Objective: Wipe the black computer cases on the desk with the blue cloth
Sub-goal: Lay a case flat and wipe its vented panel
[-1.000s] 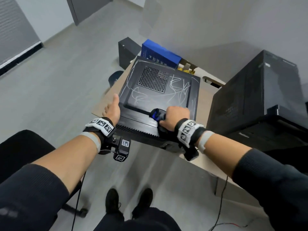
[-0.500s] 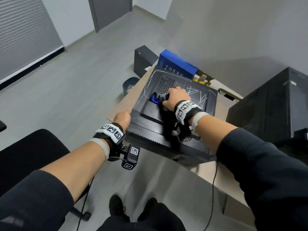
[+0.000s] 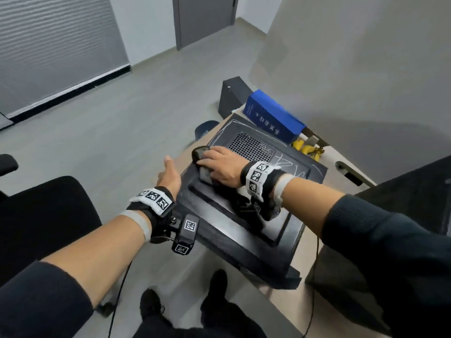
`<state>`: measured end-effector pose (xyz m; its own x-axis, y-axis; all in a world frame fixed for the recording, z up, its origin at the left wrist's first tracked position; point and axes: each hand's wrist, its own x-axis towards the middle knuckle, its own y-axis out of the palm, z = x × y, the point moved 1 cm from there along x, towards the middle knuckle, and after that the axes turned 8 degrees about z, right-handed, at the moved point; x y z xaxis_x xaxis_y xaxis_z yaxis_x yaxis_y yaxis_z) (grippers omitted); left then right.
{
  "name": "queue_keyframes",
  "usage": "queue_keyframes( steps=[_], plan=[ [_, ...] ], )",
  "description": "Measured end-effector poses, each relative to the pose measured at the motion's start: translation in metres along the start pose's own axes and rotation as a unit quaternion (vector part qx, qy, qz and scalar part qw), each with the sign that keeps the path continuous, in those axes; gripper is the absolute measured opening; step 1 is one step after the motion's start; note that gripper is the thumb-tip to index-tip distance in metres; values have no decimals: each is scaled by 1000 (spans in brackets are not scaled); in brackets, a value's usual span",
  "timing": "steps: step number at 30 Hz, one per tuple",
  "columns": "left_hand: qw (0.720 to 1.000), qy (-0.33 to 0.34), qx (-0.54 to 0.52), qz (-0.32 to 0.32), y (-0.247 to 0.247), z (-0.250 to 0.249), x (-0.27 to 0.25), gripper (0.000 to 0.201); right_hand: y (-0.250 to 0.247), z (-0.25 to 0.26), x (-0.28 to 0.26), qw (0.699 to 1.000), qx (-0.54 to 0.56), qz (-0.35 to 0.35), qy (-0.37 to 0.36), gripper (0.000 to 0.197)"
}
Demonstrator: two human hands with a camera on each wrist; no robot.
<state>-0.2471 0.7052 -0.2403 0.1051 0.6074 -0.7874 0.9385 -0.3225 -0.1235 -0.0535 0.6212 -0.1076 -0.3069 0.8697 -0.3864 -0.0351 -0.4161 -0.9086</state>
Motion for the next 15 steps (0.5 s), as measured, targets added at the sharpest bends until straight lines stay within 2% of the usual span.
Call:
queue_keyframes(
  steps=[1,3,6,8,10,13,15],
  plan=[
    [1000,-8,13,-6,1,0,-2,153,-9,-26,6,999,2,-10,36,63],
    [999,1,37,-6,6,-16,-37,144,-24,-70,15,994,15,-4,109,66],
    [999,30,37,14,21,-41,-75,136,-34,-80,18,988,26,13,153,52],
    [998,45,33,23,29,-43,-73,130,-27,-51,11,993,29,6,116,58],
    [998,46,38,19,38,-53,-91,108,-15,-8,-4,997,70,-12,36,70],
    [999,37,36,16,41,-59,-93,83,1,37,-20,993,90,-25,-71,63],
    [999,28,39,6,38,-54,-91,99,-3,30,-17,995,55,-6,-87,59]
  ],
)
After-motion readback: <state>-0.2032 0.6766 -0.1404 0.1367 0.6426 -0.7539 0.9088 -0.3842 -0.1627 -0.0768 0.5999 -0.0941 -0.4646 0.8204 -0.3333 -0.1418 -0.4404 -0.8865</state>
